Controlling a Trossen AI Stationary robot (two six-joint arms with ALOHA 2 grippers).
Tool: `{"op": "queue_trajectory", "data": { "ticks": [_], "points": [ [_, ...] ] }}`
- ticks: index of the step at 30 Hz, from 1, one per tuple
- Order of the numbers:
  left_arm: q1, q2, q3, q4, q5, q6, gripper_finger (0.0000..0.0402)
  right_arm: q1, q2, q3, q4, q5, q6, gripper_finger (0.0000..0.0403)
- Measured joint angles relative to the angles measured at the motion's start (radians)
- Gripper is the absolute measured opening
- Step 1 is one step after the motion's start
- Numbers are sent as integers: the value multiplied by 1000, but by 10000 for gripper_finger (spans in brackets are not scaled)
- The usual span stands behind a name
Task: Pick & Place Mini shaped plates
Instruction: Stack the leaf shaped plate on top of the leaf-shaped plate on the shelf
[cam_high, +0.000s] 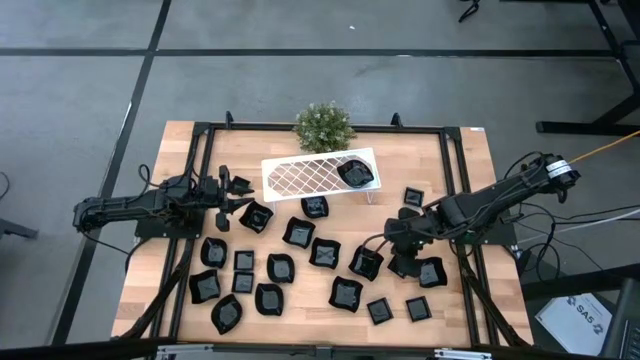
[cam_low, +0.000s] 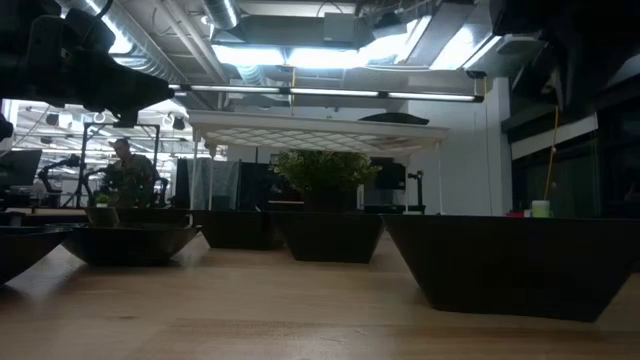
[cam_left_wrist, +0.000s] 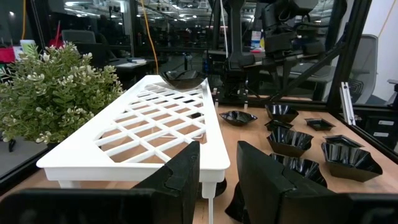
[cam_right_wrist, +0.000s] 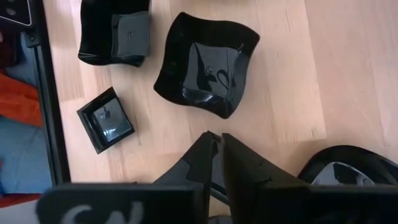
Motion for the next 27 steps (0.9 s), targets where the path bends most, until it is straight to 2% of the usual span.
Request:
{"op": "queue_trajectory", "data": {
  "ticks": [27],
  "points": [
    [0, 0, 0, 0, 0, 0, 100, 0, 0, 0, 1, 0, 0, 29]
  ]
}}
